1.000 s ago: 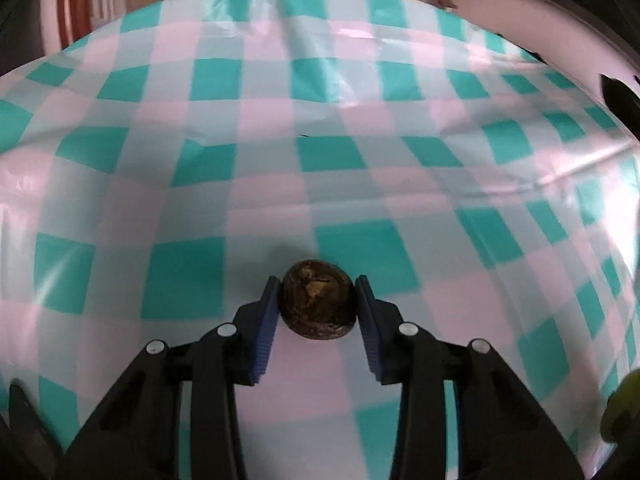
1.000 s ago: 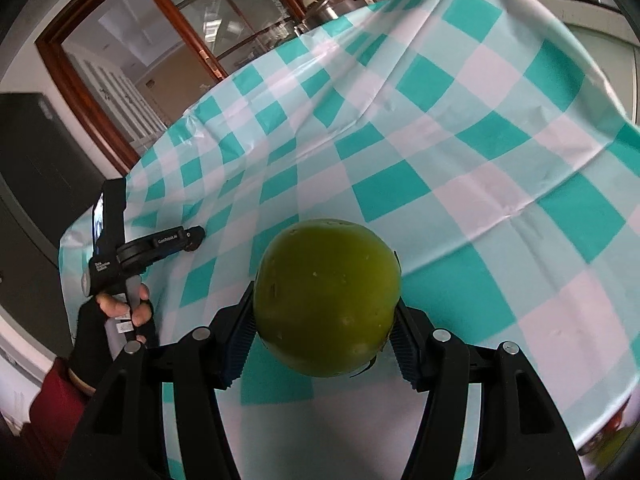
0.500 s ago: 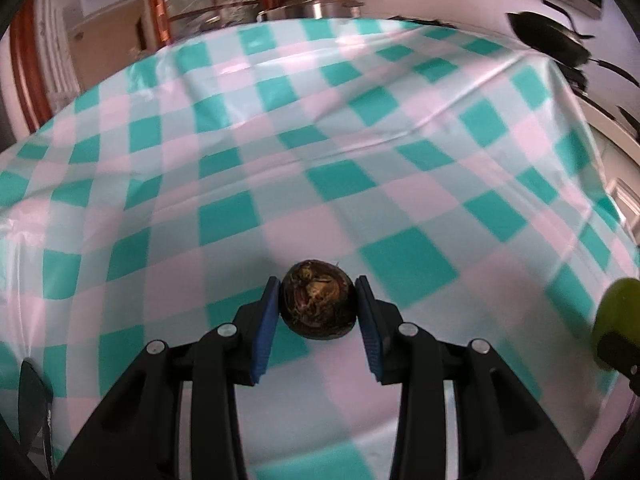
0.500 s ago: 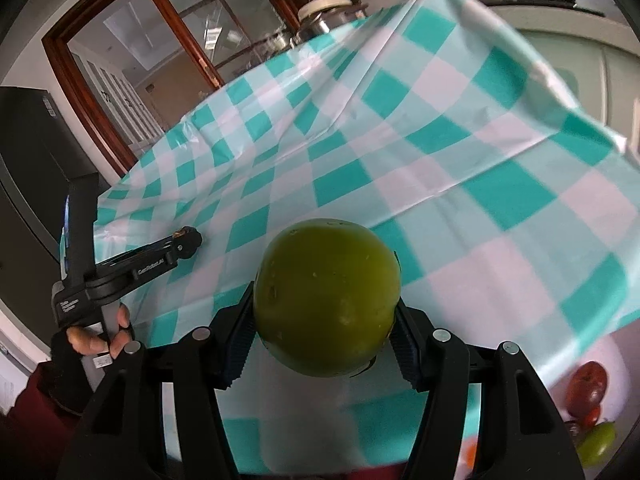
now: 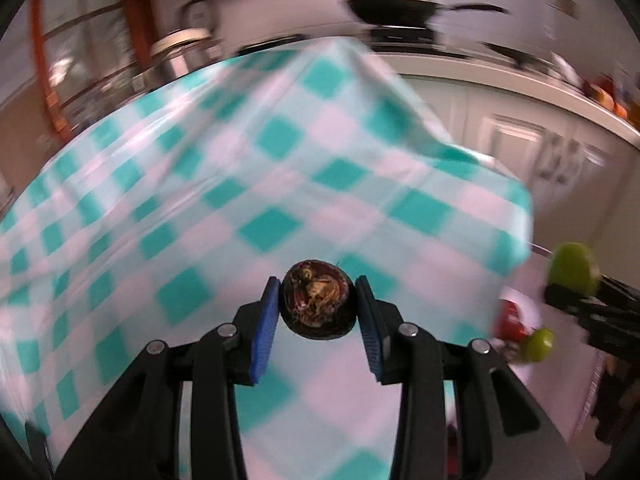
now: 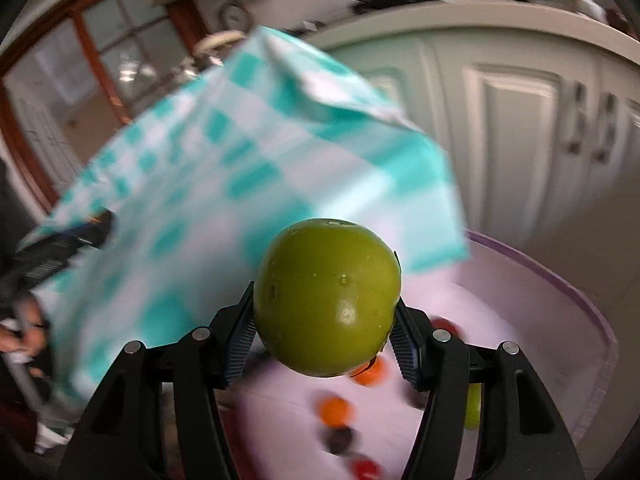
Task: Organize fruits
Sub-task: 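Carry the green tomato and the dark brown fruit over the bin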
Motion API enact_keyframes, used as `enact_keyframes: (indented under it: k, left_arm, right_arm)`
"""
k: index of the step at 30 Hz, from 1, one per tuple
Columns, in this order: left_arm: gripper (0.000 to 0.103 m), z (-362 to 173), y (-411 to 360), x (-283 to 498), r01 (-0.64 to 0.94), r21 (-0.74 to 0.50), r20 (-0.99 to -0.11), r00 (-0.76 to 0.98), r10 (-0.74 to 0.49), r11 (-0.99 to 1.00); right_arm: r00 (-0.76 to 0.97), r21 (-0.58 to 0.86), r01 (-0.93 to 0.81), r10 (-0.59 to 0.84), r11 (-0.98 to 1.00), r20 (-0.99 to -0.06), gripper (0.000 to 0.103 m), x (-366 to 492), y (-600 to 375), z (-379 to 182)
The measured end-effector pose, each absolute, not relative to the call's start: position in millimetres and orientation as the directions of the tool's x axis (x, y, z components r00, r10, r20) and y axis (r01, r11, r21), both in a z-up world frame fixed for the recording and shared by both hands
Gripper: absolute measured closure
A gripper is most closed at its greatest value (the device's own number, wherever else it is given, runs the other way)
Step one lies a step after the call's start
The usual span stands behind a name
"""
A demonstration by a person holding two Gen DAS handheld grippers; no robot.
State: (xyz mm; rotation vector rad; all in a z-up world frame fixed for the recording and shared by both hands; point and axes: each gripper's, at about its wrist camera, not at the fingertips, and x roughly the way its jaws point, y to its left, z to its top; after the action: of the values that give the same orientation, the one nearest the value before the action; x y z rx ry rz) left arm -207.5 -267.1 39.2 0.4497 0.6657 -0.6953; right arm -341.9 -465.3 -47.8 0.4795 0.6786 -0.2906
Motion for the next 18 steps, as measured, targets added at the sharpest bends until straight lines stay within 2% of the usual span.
enact_keyframes:
  k: [3, 7, 12, 18]
  left_arm:
    - [0.065, 31, -301, -253, 0.818, 0.159, -0.711, 0.484, -0.511, 0.553]
    - [0.065, -1, -344, -312, 0.943, 0.097, -0.79, 0.267, -0.551, 0.317]
    - [0.065, -75, -387, -353, 0.989, 0.101, -0.891, 0.138, -0.433, 0.107]
    - [0.065, -158, -427, -345, 0.996, 0.032, -0.969, 0.051, -0.241, 0.082]
  right_arm:
    - [0.647, 0.249, 0.495, -0.162, 0.833, -0.745, 0.044, -355, -487, -73]
    - [0.514, 0.157, 0.523, -0.162, 0.838, -0.843, 0.044, -352, -509, -104]
    - [0.353, 0.058, 0.475, -0.129, 0.878, -0.927, 0.044, -323, -522, -147]
    - [0.238, -0.019, 0.445, -0.139, 0.895, -0.961, 0.044, -285, -536, -180]
